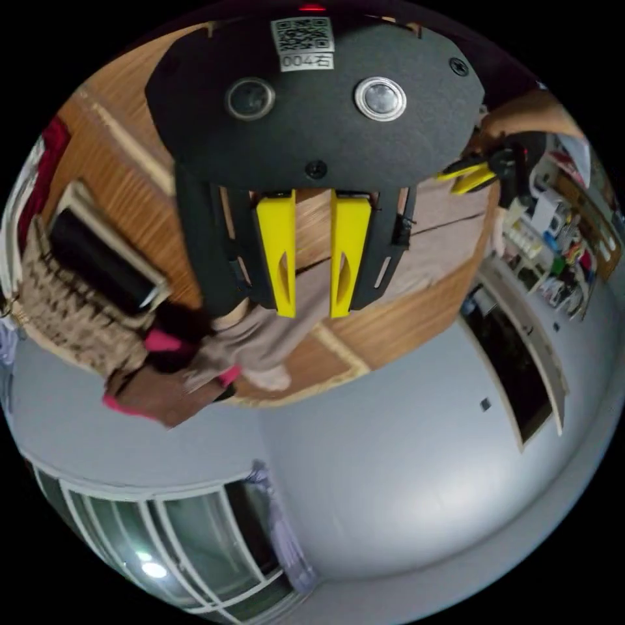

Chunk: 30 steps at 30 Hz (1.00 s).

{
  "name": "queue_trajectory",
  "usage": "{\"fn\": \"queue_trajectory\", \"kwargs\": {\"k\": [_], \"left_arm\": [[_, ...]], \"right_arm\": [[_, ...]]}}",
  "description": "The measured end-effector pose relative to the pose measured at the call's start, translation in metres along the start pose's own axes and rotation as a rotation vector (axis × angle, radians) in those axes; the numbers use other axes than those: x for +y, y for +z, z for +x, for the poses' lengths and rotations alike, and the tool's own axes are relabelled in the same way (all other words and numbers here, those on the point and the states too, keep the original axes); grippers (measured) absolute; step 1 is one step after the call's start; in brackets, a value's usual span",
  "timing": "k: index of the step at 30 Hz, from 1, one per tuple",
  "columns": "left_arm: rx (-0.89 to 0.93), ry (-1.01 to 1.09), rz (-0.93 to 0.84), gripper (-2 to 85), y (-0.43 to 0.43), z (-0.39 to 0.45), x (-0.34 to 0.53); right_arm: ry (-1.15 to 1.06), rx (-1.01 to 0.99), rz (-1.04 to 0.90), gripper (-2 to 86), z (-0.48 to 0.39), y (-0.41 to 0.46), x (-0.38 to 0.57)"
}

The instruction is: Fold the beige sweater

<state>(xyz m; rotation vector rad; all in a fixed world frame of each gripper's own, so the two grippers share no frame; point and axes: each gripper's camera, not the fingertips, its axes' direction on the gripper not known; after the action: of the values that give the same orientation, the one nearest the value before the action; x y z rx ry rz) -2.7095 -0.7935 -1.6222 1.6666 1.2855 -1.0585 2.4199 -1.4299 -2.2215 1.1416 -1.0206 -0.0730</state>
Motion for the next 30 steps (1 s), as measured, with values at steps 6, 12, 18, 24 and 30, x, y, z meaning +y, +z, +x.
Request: {"fn": "queue_trajectory", "kwargs": {"k": [6, 12, 18, 24, 30], "left_arm": [[-0.007, 0.004, 0.002, 14.7, 0.002, 0.006, 0.005], [0.004, 0.001, 0.003, 14.6, 0.002, 0.007, 0.005], [0.006, 0.0, 0.005, 14.6, -0.004, 0.008, 0.001], [0.018, -0.007, 0.006, 14.6, -0.013, 0.003, -0.008], [0.044, -0.019, 0.006, 14.8, -0.026, -0.007, -0.022]], "right_arm": [[-0.167, 0.352, -0.01, 10.8, 0.084, 0.028, -0.08], [-0.376, 0.519, -0.173, 11.6, 0.086, 0.087, -0.12], [-0.453, 0.595, -0.348, 3.2, 0.076, 0.112, -0.146], [-0.21, 0.163, -0.262, 2.5, 0.049, 0.017, -0.204], [-0.14, -0.256, -0.233, 3.6, -0.038, -0.049, -0.252]]}}
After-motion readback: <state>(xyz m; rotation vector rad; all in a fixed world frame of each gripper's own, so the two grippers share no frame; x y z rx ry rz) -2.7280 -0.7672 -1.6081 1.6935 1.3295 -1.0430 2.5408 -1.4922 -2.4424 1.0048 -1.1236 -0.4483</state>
